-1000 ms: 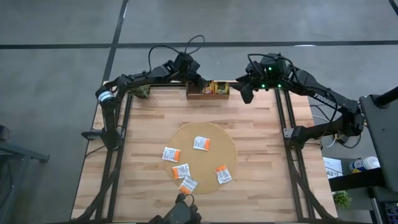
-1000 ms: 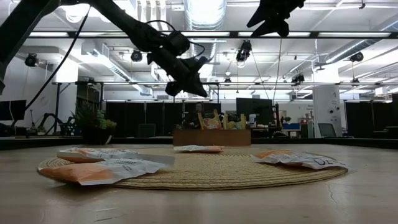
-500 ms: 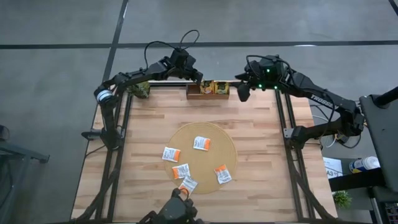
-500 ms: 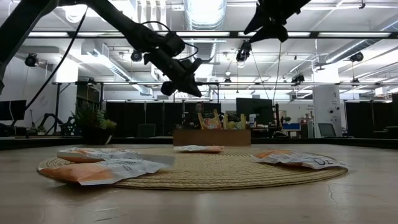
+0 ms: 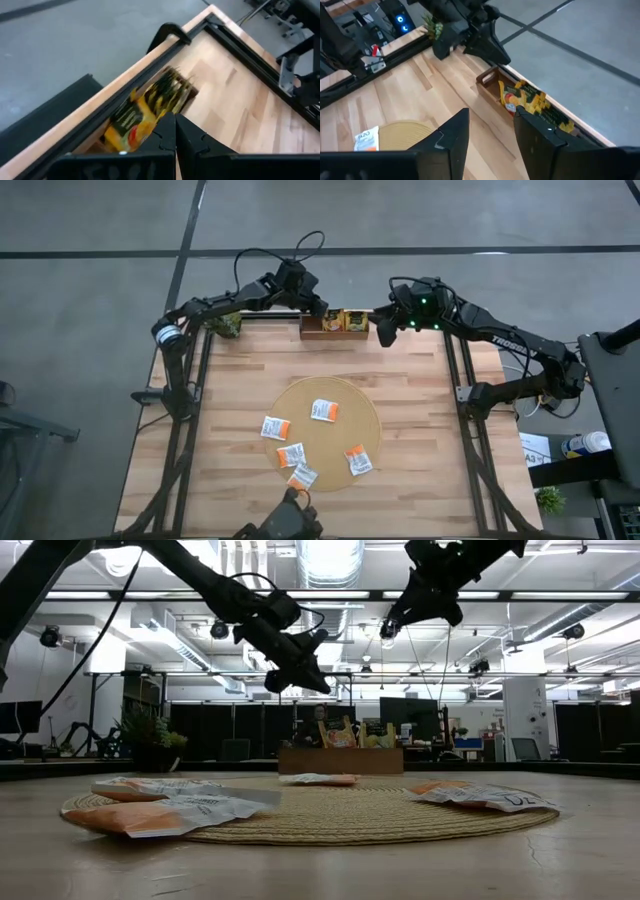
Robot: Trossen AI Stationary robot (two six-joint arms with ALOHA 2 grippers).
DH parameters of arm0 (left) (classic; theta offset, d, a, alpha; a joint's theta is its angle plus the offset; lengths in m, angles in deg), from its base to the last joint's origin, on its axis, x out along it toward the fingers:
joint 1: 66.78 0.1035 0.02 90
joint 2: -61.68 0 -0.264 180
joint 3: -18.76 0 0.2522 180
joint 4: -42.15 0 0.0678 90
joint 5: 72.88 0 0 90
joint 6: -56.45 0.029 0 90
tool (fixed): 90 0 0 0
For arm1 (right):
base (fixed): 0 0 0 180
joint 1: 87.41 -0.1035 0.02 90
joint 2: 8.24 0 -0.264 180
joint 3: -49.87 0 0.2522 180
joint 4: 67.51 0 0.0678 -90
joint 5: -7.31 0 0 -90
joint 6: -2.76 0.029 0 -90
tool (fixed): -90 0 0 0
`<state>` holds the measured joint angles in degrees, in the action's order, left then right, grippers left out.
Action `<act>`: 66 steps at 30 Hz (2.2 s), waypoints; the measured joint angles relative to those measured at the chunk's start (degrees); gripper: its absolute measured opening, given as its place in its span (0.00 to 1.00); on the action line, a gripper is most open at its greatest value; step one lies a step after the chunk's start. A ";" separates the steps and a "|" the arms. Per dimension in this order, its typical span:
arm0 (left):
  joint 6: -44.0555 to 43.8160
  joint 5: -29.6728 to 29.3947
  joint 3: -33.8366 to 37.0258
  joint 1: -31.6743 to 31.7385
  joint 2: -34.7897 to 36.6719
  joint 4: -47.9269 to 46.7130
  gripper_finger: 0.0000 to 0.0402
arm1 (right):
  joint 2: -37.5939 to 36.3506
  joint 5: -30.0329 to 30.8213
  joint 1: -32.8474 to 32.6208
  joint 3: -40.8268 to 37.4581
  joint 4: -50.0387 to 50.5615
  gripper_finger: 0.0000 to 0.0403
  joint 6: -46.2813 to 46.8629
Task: Pick & Place Tea
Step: Put the red tea bag into the middle section of the wooden organizer
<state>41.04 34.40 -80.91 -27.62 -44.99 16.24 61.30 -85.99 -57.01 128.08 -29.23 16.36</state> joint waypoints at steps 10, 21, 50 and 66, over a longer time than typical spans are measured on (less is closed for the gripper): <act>-0.42 -12.17 0.02 -4.70 -1.73 3.50 0.00 | 0.00 -0.01 -0.01 -0.95 -0.06 0.33 1.45; -4.55 -29.32 1.21 -8.76 -2.08 4.71 0.00 | -0.02 -0.01 -0.01 -0.08 0.08 0.30 1.90; -7.79 -33.27 4.61 -11.68 -6.89 13.60 0.00 | -0.07 -0.10 -0.12 -0.08 0.73 0.28 0.50; -8.62 -28.59 4.72 -11.79 -9.19 16.61 0.00 | -0.11 0.06 -0.12 -0.08 0.70 0.25 -0.24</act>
<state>32.43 5.81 -76.19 -39.41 -54.18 32.85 61.19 -85.93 -57.13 128.01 -28.53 16.13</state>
